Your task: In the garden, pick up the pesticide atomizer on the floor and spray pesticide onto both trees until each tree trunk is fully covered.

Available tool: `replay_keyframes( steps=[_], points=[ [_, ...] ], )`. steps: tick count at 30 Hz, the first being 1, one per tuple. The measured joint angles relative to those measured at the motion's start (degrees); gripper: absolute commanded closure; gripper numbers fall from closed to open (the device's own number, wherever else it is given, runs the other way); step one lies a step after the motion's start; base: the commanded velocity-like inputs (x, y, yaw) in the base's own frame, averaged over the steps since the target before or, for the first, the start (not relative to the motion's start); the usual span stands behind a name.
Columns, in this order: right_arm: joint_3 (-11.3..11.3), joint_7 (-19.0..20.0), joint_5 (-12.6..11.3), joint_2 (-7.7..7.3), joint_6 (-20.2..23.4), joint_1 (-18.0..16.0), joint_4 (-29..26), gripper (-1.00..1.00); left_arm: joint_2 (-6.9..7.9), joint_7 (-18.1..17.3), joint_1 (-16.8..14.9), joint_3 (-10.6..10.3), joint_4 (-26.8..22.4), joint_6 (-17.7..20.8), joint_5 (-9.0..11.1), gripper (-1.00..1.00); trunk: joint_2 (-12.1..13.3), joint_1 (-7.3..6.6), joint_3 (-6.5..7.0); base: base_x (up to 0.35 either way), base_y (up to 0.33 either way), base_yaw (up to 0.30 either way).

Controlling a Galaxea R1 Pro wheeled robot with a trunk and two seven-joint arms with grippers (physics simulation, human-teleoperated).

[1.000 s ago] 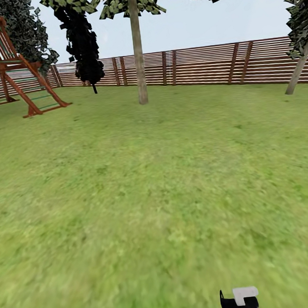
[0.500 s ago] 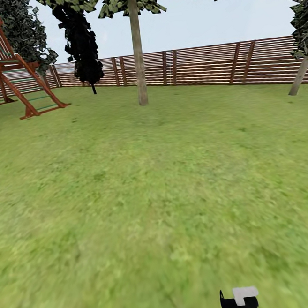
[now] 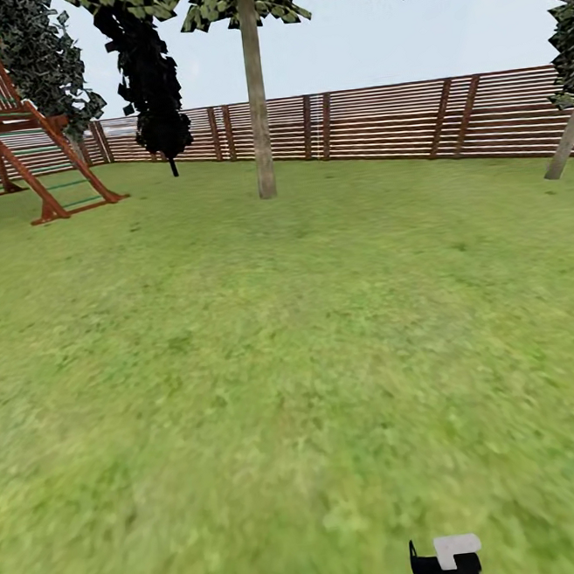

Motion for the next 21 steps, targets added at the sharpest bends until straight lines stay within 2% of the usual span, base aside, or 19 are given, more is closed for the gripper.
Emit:
replay_keyframes(
  steps=[21],
  points=[
    [0.0, 0.0, 0.0, 0.05, 0.0, 0.0, 0.1, -1.0, 0.0, 0.0, 0.0, 0.0, 0.0, 0.1, 0.0, 1.0, 0.0, 0.0, 0.0, 0.34, 0.0, 0.0]
  ],
)
